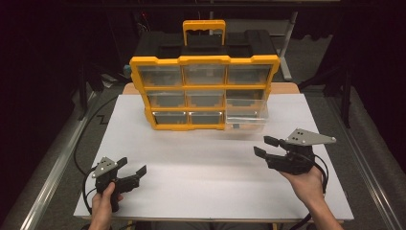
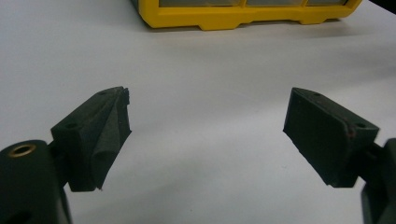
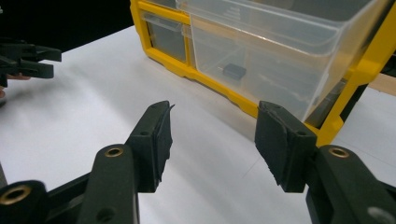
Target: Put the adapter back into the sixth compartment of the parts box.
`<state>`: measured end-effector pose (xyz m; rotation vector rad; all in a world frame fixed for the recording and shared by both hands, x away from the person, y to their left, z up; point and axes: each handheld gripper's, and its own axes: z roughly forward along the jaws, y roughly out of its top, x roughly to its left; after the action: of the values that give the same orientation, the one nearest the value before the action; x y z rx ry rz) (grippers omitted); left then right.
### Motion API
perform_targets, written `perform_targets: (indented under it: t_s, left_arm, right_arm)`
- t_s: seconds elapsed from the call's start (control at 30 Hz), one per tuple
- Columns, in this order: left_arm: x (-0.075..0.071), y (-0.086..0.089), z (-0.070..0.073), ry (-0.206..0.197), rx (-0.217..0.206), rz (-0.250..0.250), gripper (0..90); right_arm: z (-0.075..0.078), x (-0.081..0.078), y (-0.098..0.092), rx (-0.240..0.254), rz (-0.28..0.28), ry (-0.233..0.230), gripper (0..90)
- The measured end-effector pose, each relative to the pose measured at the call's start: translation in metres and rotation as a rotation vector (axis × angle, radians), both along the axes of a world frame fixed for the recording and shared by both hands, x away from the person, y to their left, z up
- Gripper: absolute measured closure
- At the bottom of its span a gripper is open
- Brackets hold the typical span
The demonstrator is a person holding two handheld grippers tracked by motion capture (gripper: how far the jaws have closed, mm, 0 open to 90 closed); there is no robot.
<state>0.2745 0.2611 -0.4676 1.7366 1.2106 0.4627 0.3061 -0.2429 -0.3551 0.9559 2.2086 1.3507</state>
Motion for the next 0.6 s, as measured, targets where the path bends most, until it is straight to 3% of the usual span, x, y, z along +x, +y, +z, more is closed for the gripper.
perform_targets:
  t_s: [0.6]
  left_arm:
    - [0.000,0.000,0.000,-0.001,-0.002,0.000,15.4]
  right_arm:
    - [-0.026,-0.003,-0.023,0.009,-0.071,-0.006,42.1]
